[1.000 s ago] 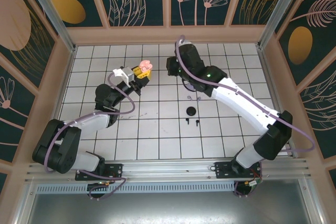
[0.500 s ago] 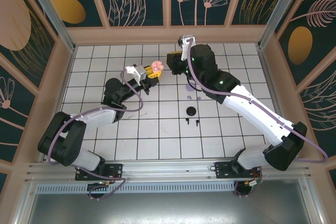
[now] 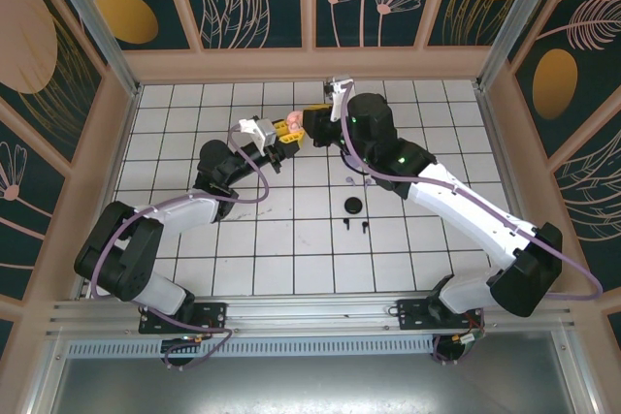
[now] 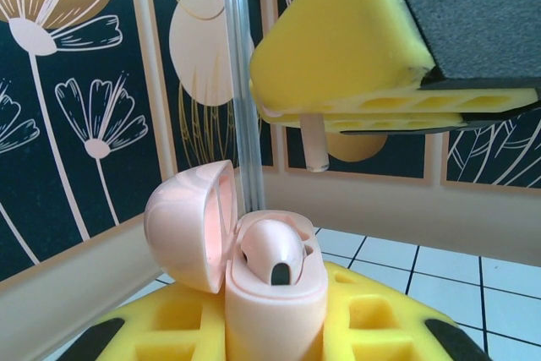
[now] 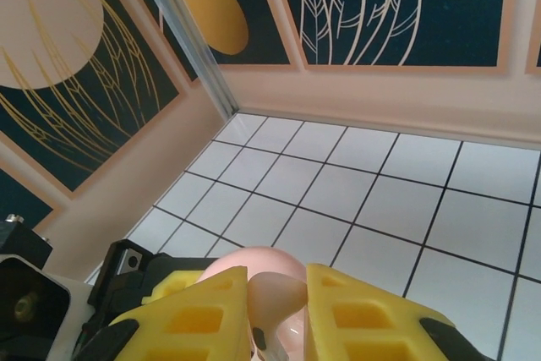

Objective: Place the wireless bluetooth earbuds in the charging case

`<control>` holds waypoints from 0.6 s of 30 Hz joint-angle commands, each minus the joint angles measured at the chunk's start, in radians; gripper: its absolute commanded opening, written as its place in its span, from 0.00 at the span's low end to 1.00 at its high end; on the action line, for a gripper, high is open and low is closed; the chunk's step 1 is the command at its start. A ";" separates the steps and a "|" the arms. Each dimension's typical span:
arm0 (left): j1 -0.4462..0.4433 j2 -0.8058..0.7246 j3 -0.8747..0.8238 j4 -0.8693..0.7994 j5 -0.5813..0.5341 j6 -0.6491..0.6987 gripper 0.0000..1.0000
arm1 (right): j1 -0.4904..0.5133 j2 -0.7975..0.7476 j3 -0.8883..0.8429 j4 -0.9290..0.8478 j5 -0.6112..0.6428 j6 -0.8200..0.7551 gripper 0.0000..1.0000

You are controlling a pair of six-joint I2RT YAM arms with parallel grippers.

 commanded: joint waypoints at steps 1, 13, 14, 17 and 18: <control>-0.007 0.006 0.031 0.006 0.022 0.021 0.00 | -0.004 -0.009 -0.009 0.070 -0.013 0.022 0.20; -0.007 0.006 0.043 0.013 0.024 0.012 0.00 | -0.003 0.005 -0.034 0.086 -0.056 0.055 0.19; -0.007 0.005 0.044 0.013 0.024 0.011 0.00 | -0.003 0.007 -0.035 0.087 -0.057 0.055 0.19; -0.007 0.003 0.047 0.016 0.030 0.007 0.00 | -0.003 0.015 -0.040 0.093 -0.054 0.057 0.19; -0.007 0.002 0.047 0.016 0.031 0.005 0.00 | -0.003 0.018 -0.040 0.093 -0.053 0.056 0.19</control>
